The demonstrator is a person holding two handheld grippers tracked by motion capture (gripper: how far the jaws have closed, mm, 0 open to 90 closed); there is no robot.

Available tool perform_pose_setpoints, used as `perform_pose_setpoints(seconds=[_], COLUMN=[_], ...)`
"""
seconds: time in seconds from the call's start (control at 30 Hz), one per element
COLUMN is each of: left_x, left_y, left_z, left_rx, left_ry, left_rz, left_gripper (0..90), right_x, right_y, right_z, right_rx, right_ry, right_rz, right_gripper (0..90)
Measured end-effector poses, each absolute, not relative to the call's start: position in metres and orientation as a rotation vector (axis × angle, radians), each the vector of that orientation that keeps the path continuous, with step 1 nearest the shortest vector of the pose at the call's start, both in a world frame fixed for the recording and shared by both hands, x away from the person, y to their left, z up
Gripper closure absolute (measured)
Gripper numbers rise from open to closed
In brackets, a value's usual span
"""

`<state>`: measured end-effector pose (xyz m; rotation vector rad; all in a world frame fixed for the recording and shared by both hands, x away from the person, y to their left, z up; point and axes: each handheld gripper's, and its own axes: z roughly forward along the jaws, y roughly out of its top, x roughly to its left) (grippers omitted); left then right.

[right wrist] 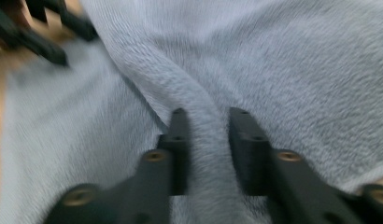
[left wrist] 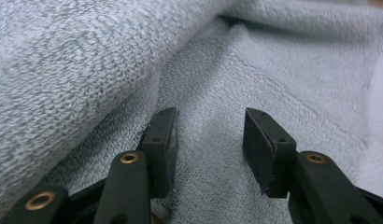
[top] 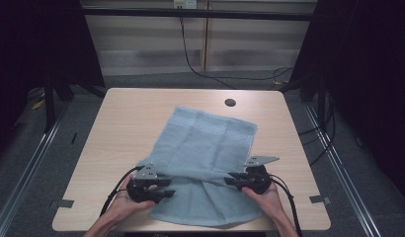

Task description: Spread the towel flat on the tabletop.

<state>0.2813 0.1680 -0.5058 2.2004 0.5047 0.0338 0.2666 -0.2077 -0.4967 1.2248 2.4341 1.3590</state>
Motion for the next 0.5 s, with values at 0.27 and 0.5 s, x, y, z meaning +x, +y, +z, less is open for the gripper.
perform_pose_setpoints(seconds=[0.27, 0.5], left_x=[0.270, 0.255], left_y=[0.169, 0.192], left_z=[-0.502, -0.499], left_rx=[2.256, 2.212], left_ry=[0.456, 0.466], left_rz=[0.113, -0.048], left_gripper=[85.7, 87.2], right_x=[0.289, 0.308], right_y=[-0.227, -0.238], right_z=[-0.479, -0.480], right_rx=[1.280, 1.332], right_ry=[2.287, 2.250], right_rz=[1.462, 1.413], right_gripper=[81.0, 69.8])
